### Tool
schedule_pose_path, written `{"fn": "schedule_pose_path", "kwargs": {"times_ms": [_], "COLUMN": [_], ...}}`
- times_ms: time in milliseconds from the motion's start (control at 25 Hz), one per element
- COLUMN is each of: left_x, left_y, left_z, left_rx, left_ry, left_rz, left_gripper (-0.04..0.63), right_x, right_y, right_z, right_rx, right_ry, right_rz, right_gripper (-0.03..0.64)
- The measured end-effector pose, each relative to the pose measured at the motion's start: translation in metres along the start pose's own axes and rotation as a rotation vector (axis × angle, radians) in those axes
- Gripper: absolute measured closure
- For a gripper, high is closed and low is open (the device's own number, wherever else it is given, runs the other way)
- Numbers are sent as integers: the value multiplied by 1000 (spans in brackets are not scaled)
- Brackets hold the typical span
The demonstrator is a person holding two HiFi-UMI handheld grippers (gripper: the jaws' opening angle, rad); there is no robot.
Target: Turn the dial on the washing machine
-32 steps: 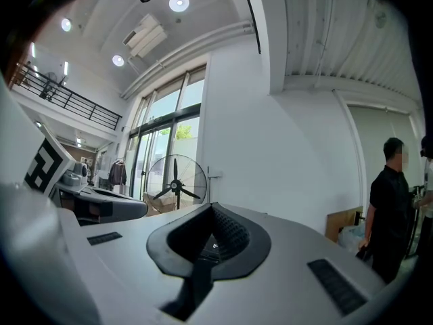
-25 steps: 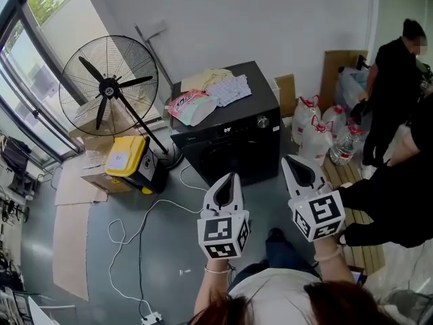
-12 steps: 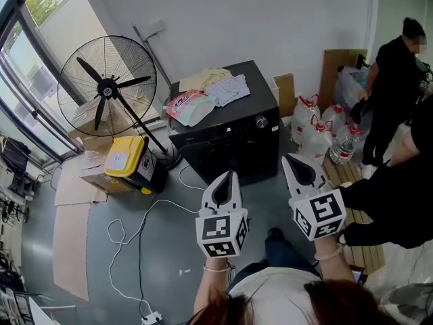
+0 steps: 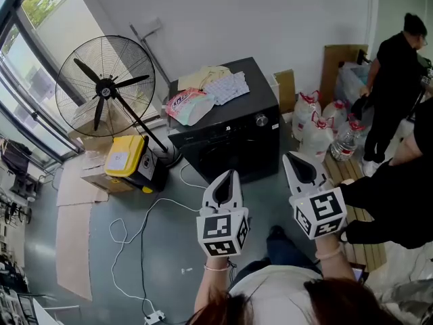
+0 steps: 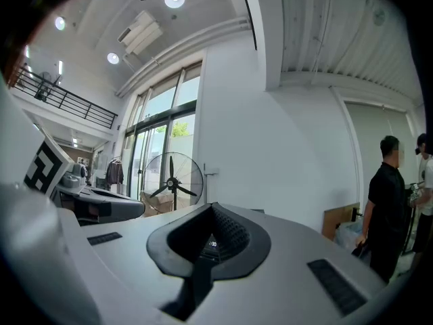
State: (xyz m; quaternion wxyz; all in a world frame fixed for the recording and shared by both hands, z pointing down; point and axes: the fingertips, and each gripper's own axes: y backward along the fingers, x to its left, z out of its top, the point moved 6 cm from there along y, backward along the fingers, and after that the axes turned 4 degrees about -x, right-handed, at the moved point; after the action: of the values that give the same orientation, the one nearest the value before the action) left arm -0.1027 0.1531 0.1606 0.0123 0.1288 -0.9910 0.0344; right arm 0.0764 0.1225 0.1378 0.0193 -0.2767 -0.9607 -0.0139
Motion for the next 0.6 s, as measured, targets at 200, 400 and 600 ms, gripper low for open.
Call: {"fn": "schedule_pose_path", "kwargs": {"times_ms": [200,400,600], "left_x": [2,5,6], "left_y": [-4,-8,-10], "left_z": [1,3,1], "left_rx": [5,8,8], "left_ry": [1,-1,3], "left_rz": [1,-1,-8], "left_gripper": [581,581,581], "right_x": [-2,-4,-3], "right_y": [-4,-8,-10], "right_z": [1,1,-1], "right_rx": [0,-1,-6], "right_ry": [-4,-11,-15], "right_rz": [-3,-6,-9], "right_gripper": [591,591,591]}}
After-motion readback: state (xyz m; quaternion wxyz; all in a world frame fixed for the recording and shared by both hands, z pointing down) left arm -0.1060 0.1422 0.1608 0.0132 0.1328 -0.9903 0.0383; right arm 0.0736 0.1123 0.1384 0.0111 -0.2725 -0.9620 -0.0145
